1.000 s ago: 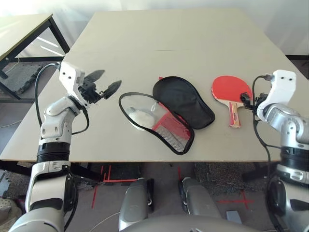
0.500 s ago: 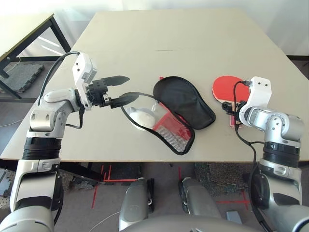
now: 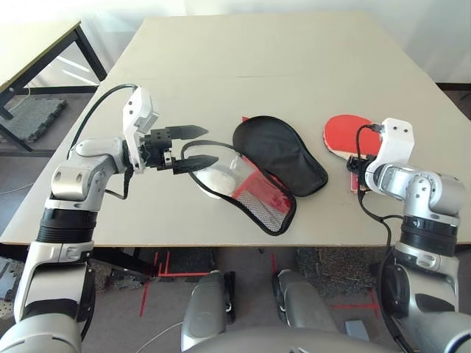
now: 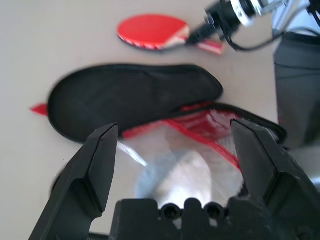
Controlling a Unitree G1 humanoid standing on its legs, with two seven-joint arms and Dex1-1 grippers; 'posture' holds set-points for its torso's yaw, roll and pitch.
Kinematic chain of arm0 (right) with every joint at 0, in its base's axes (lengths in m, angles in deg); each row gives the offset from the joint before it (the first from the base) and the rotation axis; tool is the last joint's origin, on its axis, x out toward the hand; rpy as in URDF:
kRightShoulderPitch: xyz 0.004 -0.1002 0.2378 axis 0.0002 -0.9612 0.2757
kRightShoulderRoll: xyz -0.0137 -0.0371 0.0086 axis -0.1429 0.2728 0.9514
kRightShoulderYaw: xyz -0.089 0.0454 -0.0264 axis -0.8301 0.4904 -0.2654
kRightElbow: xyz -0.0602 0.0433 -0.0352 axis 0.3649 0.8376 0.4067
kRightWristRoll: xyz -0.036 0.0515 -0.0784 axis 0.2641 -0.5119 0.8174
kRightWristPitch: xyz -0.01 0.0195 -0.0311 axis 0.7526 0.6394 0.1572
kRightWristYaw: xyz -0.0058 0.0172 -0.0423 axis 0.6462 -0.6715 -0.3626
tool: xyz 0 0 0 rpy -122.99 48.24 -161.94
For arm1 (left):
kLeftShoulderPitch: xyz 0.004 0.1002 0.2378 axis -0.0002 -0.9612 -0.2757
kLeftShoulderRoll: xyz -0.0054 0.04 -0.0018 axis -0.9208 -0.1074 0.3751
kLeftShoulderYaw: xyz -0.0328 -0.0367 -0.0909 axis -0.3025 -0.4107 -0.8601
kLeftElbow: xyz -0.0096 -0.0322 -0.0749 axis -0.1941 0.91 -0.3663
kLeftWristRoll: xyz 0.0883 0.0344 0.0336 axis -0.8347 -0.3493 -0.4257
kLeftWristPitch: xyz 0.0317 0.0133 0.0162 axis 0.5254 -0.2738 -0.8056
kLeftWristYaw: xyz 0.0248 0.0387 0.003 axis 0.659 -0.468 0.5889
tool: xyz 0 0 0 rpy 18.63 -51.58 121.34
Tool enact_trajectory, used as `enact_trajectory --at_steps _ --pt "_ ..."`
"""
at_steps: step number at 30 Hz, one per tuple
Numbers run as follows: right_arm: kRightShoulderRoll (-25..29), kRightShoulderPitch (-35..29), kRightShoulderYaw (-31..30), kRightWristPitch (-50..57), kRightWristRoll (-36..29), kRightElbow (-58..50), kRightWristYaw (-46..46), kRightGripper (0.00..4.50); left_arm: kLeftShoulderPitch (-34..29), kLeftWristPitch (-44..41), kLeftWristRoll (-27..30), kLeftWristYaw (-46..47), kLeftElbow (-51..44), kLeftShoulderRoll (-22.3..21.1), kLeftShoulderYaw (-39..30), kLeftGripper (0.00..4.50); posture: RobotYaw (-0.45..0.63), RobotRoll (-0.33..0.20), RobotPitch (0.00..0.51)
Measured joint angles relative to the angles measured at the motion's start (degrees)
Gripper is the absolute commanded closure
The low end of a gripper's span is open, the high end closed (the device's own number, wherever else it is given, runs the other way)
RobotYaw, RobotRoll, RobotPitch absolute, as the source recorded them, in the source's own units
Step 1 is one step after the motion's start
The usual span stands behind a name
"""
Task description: Store the ping-pong paddle in its case and zip it.
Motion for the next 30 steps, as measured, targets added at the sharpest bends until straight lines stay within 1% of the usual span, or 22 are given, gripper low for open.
enact_trajectory --at_steps 5,8,13,17,22,24,26,30 --pt "0.2 4.3 -5.3 0.8 -1.3 -2.3 4.3 3.31 -0.6 -0.2 0.0 0.0 -0.1 0.0 0.0 0.00 -0.02 0.000 0.096" --pt "0.2 5.8 -8.0 0.8 -1.8 -3.1 6.4 3.31 -0.9 -0.2 0.0 0.0 -0.2 0.0 -0.1 0.00 -0.01 0.000 0.094" --pt "-0.5 6.1 -12.0 1.3 -1.8 -3.2 8.5 3.31 -1.1 -0.3 0.0 0.0 -0.2 -0.2 -0.6 0.00 0.00 0.000 0.091" --pt "-2.9 6.3 -15.7 1.7 -2.3 -3.1 10.2 3.31 -1.1 -0.3 0.0 0.0 -0.2 -0.3 -0.6 0.00 0.01 0.000 0.087" --pt "-4.2 6.3 -20.2 1.5 -2.2 -3.0 11.8 3.31 -1.2 -0.3 0.0 0.0 -0.3 -0.3 -0.6 0.00 0.01 0.000 0.088" --pt "-4.1 6.3 -22.5 0.9 -2.1 -2.6 12.7 3.31 -1.2 -0.3 0.0 0.1 -0.3 -0.3 -0.6 0.00 0.02 0.000 0.087" --pt "-2.9 6.3 -25.7 -0.9 -1.3 -2.2 14.1 3.31 -1.2 -0.3 0.0 0.2 -0.4 -0.3 -0.6 0.00 0.02 0.000 0.088" --pt "-0.5 6.3 -28.2 -2.7 -0.4 -0.7 16.3 3.31 -1.4 -0.3 0.0 0.6 -0.5 -0.3 -0.8 0.00 0.03 0.000 0.087"
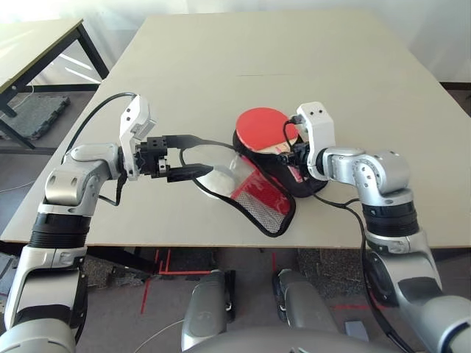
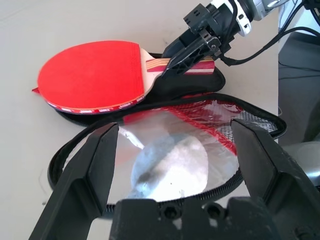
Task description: Store the ping-pong paddle in its case and zip it.
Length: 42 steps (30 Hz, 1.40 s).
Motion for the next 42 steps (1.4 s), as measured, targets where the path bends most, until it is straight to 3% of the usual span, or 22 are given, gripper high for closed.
enact_trajectory --at_steps 5,42 --pt "2.1 0.0 -1.0 -1.4 0.7 0.8 1.9 3.31 -0.5 0.0 0.0 0.4 -0.8 0.0 -0.2 0.00 0.03 0.000 0.088" --pt "1.9 -4.4 0.3 -4.0 1.2 2.6 3.3 3.32 -1.9 0.2 0.0 1.0 -1.6 0.0 -0.3 0.00 0.04 0.000 0.082"
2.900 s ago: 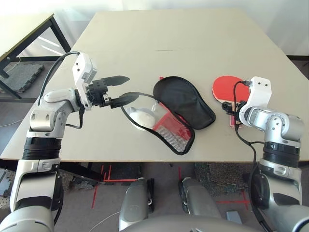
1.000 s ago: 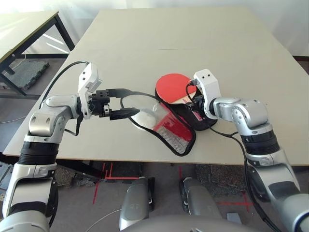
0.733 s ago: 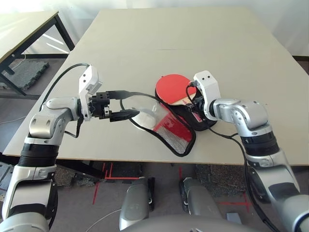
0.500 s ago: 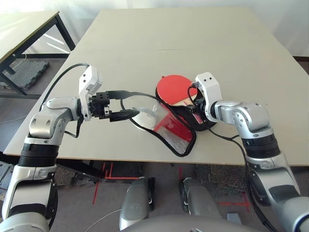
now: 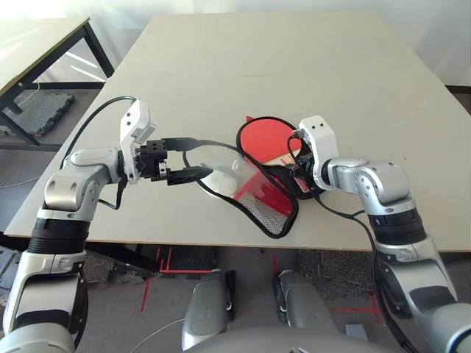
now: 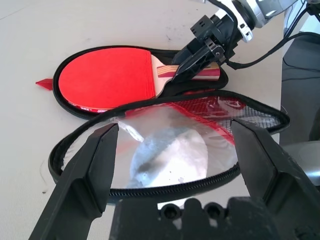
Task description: Store the ping-pong paddle in its case and zip it.
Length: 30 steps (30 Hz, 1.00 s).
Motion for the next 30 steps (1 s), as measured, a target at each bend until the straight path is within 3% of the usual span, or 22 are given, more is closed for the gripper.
enact_trajectory --at_steps 9,10,17,21,30 --pt "1.2 0.0 -0.6 -2.0 1.4 1.4 1.6 3.32 0.0 -0.3 0.0 -0.1 0.0 -0.8 -0.4 0.00 0.04 0.000 0.079" --pt "1.4 0.0 -0.8 -2.1 1.6 1.4 1.8 2.58 0.0 -0.3 0.0 -0.1 0.0 -1.1 -0.5 0.00 0.04 0.000 0.078" --pt "5.0 -0.8 -1.6 -8.4 1.9 0.9 6.6 0.09 0.0 -1.2 0.0 -0.3 0.2 -3.5 -1.0 0.00 0.03 0.000 0.074" --pt "8.3 -3.3 -0.6 -18.4 1.6 0.5 12.4 0.04 -0.1 -1.7 0.0 -2.0 0.9 -7.3 -1.6 0.00 0.03 0.000 0.076" --pt "16.7 -3.0 9.4 -30.8 1.6 6.4 16.6 0.04 -3.1 -2.9 -2.6 -4.9 1.9 -13.4 1.0 0.00 0.03 0.000 0.084"
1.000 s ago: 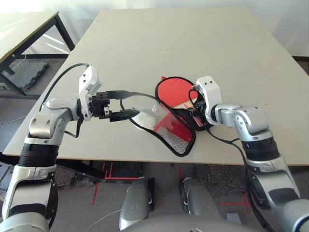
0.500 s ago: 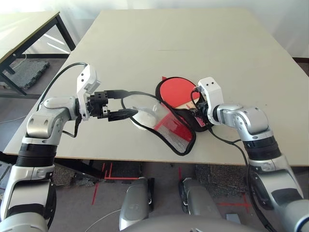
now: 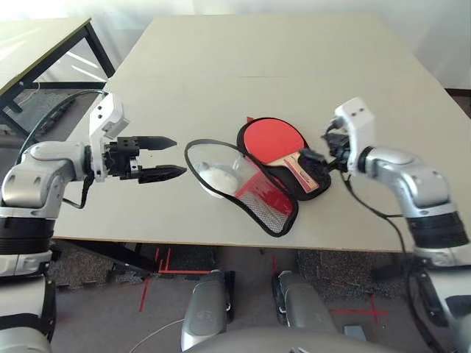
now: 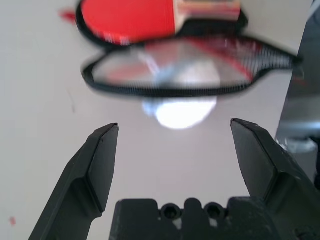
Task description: Store the ping-pong paddle in its case and zip it.
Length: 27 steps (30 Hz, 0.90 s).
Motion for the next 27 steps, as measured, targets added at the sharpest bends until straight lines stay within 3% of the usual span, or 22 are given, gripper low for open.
enact_trajectory --at_steps 5,14,22,27 --pt "1.4 -0.9 3.1 -2.8 0.2 2.8 0.4 0.04 -0.7 0.0 -1.1 1.3 -1.7 4.0 3.8 0.00 0.02 0.000 0.090" --pt "1.8 -6.1 6.8 -5.3 -1.1 2.1 0.9 0.04 9.0 -0.6 2.5 7.5 -2.5 20.8 3.9 0.00 0.00 0.000 0.094" --pt "0.9 -8.1 8.7 -2.9 -4.6 0.0 1.1 0.04 21.6 15.6 -4.7 23.9 11.2 40.9 4.1 0.00 -0.03 0.000 0.097" --pt "0.0 -9.4 10.2 0.4 -8.1 -1.3 1.6 0.04 23.4 21.1 -7.4 24.3 16.2 43.2 5.6 0.00 -0.05 0.000 0.102"
